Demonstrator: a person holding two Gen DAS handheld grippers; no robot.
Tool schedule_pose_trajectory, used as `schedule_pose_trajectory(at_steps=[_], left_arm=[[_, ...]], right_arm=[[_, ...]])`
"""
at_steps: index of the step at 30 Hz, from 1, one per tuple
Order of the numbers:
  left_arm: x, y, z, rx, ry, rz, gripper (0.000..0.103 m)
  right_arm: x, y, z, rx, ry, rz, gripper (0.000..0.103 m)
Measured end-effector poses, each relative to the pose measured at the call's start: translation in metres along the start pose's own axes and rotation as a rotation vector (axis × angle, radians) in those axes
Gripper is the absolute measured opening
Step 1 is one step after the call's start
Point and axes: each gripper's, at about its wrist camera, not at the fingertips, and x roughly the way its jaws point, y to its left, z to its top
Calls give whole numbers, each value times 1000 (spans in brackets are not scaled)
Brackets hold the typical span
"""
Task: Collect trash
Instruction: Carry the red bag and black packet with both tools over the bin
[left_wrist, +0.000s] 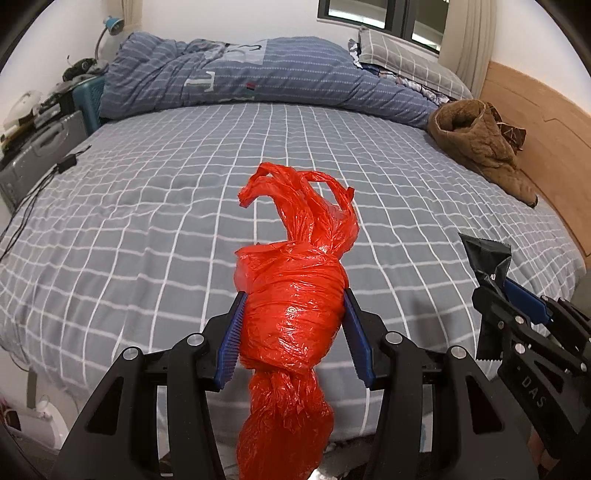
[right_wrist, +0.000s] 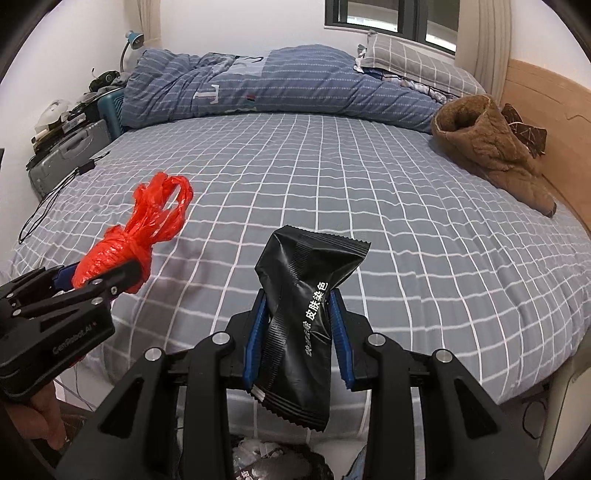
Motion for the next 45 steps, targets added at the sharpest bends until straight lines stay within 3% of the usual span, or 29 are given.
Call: schedule_pose_trajectory(at_steps=[45], left_arm=[[-107, -7, -127, 17, 84, -11, 49]], right_arm=[[-107, 22, -119, -17, 78, 49, 32]])
